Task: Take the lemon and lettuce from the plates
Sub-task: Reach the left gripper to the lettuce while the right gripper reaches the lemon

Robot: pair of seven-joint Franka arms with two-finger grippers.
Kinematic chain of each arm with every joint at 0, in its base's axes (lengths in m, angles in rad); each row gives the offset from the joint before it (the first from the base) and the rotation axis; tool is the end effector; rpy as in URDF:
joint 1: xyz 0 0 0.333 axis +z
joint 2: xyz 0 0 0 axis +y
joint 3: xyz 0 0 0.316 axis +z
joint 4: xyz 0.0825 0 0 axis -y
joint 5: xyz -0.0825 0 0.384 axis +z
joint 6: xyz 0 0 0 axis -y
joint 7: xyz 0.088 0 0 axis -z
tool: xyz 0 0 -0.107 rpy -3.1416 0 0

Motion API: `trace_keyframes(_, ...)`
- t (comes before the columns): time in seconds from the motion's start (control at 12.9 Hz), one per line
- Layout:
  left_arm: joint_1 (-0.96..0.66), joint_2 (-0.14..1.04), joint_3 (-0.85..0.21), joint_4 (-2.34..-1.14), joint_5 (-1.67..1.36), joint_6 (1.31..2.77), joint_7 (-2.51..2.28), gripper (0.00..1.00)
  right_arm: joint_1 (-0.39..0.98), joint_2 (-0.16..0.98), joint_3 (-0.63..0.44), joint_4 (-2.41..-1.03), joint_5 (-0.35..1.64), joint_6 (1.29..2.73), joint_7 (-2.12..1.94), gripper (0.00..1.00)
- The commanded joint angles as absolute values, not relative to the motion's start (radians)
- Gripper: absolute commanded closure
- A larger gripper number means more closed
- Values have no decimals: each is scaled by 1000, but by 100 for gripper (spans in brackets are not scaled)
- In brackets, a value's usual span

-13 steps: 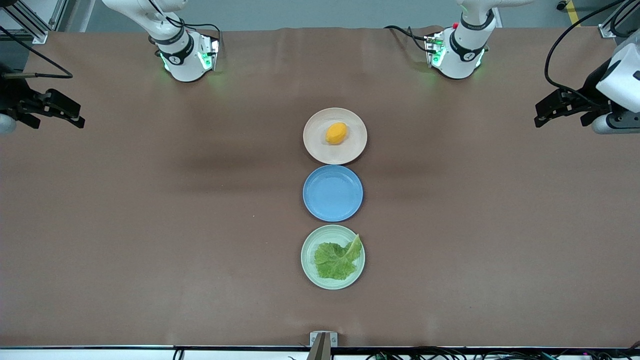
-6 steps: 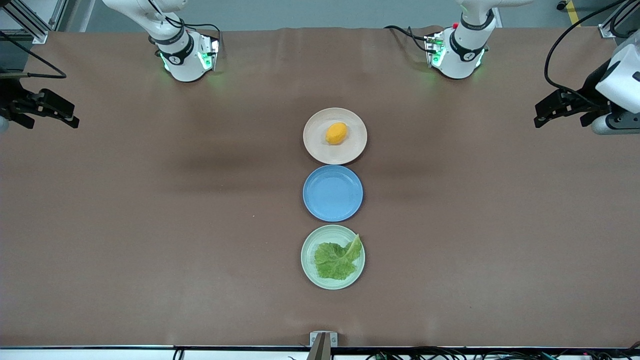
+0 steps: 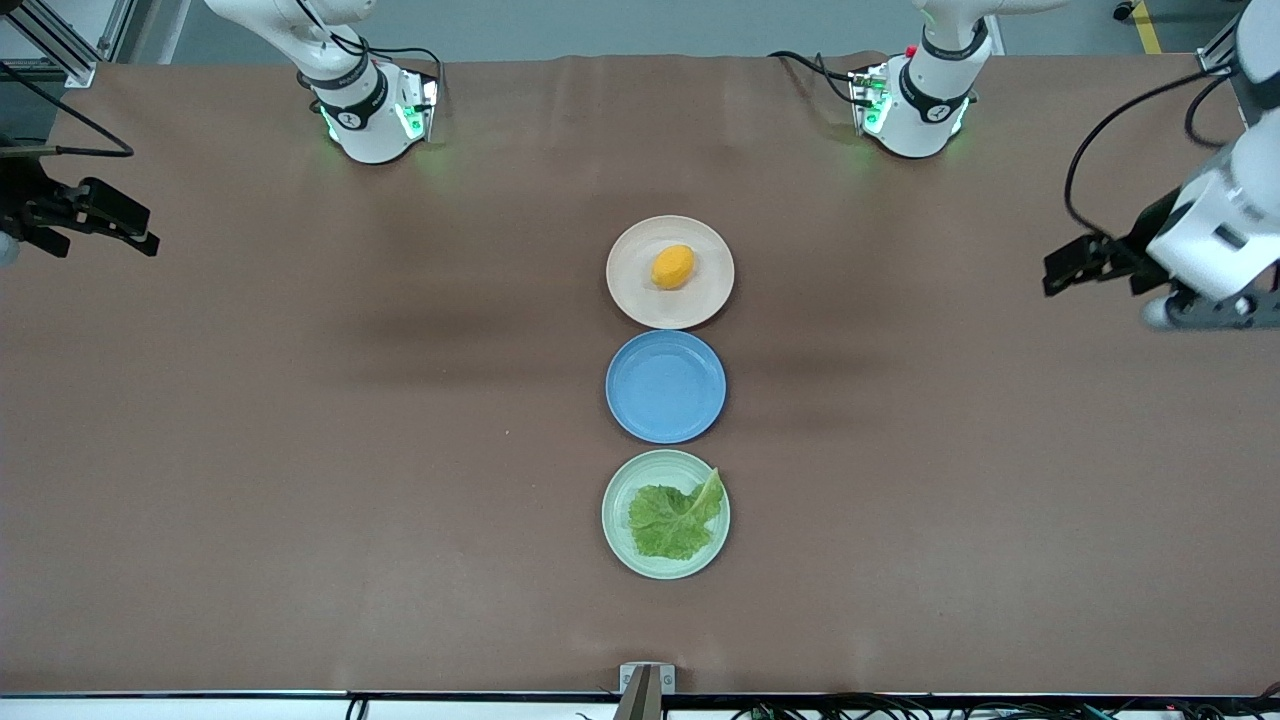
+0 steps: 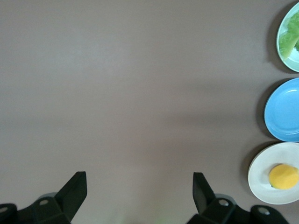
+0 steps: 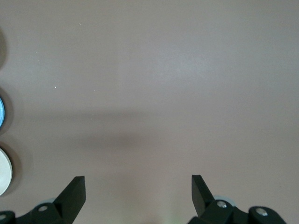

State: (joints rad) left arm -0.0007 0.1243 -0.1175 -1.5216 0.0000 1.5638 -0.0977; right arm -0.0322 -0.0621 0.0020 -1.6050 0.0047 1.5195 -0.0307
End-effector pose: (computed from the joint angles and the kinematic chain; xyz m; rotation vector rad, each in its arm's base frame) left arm 0.5852 -0.0654 0.5764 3.1330 -0.0316 -0.1291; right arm 0.5295 -0.0154 0.6377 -3.1361 -0.0011 0.0365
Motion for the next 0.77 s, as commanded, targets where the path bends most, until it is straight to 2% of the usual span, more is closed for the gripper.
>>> trace_keyframes(0.0, -52, 268, -126, -1389, -9, 1577, -94, 0, -48, -57, 12, -1594, 12, 1508, -40, 0)
trace_keyframes(0.23, -155, 363, -124, -1382, 12, 1707, -95, 0, -49, -57, 12, -1591, 14, 1505, -41, 0)
trace_keyframes(0.54, -317, 504, -124, -1382, 156, 1958, -104, 0, -51, -25, 12, -1594, 17, 1506, -44, 0)
trace_keyframes(0.7, -339, 566, -123, -1382, 176, 2078, -94, 0, -52, 58, 12, -1583, 20, 1517, -46, 0)
